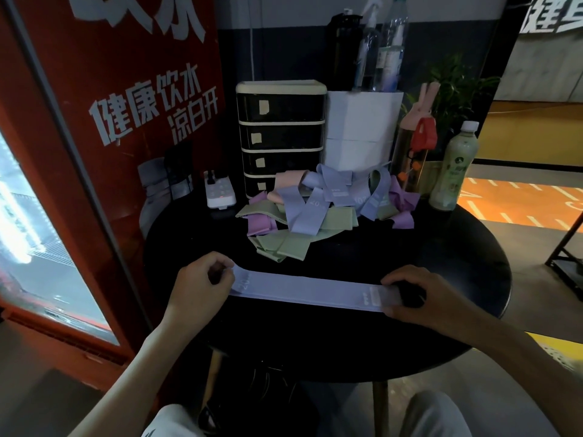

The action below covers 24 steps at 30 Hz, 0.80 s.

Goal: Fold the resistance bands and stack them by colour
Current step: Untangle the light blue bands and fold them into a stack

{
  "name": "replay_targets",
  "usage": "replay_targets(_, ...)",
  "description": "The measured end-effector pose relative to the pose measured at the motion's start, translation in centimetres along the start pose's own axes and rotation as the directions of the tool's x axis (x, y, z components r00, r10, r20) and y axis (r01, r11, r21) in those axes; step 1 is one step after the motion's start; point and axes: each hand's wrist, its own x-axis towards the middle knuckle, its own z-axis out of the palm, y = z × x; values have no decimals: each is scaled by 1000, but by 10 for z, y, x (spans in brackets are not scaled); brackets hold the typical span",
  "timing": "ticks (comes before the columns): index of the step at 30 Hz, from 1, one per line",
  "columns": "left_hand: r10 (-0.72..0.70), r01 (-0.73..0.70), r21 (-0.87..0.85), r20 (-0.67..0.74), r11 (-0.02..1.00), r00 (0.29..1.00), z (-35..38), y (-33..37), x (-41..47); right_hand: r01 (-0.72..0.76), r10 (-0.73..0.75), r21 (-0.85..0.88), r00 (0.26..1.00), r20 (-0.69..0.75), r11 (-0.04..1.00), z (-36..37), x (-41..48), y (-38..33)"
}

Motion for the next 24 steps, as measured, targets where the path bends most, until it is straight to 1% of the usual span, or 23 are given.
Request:
replay_targets(3, -5, 5, 3, 3, 1000, 1000, 0, 0, 0, -6, 6, 8, 1000, 0, 1000, -1, -3, 2)
replay_targets(7, -3, 2, 21, 18, 1000, 1000, -1, -1, 1, -14, 15, 40, 999, -43, 999, -4, -6, 3)
replay_targets(14, -11, 10, 51, 15, 999, 1000, -1, -1, -1, -21, 23, 49, 999, -49, 999, -2, -6, 4)
replay_targets(20, 75, -79, 128, 39, 989, 996, 1, -5, 2, -24, 25, 23, 999, -32, 999, -2, -6, 2)
replay_targets(22, 95, -106, 152, 74, 983, 993, 1, -6, 3, -27, 27, 27, 999, -31, 999, -2, -7, 1)
replay_targets(24, 99, -127, 204, 143, 971, 985, 0, -5, 3, -35, 35, 27, 999, -30, 999, -2, -7, 0)
